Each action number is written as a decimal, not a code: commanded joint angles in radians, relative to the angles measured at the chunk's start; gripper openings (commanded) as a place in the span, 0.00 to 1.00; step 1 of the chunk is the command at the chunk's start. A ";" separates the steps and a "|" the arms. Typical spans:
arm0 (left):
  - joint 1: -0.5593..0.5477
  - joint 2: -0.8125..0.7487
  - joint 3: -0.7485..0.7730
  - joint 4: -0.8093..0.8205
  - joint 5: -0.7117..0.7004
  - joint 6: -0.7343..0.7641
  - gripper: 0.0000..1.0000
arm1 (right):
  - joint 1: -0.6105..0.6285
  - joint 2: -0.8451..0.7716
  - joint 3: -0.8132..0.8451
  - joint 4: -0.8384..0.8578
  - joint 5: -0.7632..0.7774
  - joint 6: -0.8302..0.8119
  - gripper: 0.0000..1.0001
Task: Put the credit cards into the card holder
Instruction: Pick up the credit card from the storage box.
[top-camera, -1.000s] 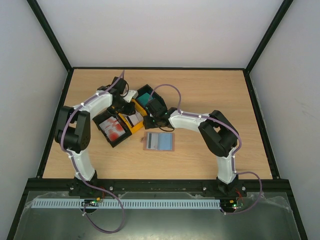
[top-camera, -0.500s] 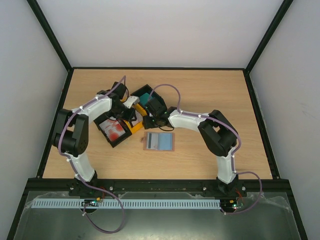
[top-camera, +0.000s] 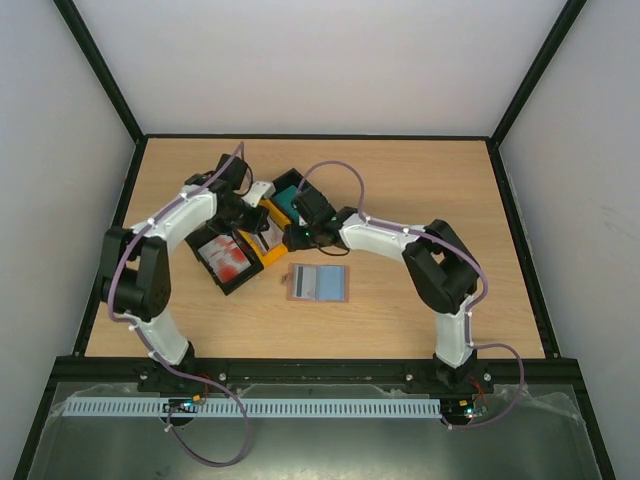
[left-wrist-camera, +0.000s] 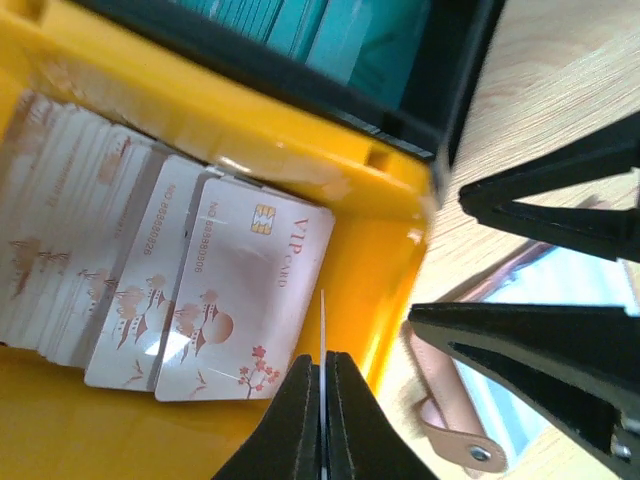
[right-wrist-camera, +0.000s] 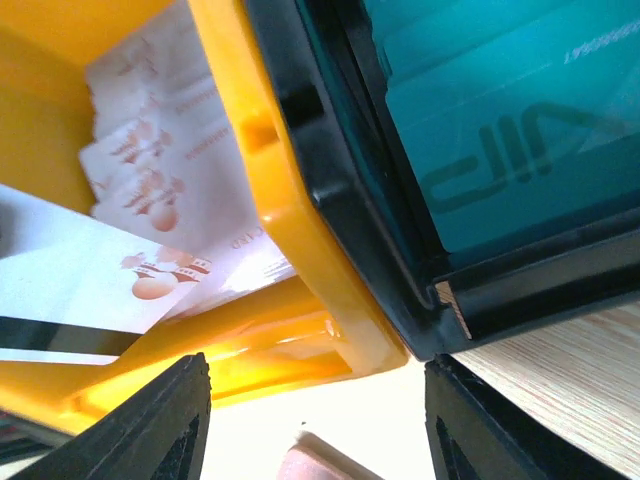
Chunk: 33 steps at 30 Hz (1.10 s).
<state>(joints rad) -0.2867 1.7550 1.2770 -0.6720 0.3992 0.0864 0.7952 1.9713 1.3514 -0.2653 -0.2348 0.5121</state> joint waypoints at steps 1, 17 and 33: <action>0.004 -0.118 0.042 -0.055 0.032 -0.007 0.02 | -0.054 -0.126 0.016 -0.011 -0.094 -0.042 0.58; -0.035 -0.372 -0.052 0.108 0.519 -0.026 0.02 | -0.165 -0.479 -0.241 0.223 -0.632 -0.209 0.71; -0.050 -0.495 -0.152 0.186 0.731 -0.069 0.24 | -0.138 -0.643 -0.433 0.429 -0.767 -0.086 0.02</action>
<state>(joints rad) -0.3374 1.3216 1.1454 -0.5495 1.0176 0.0578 0.6518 1.3899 0.9569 0.0116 -1.0161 0.3267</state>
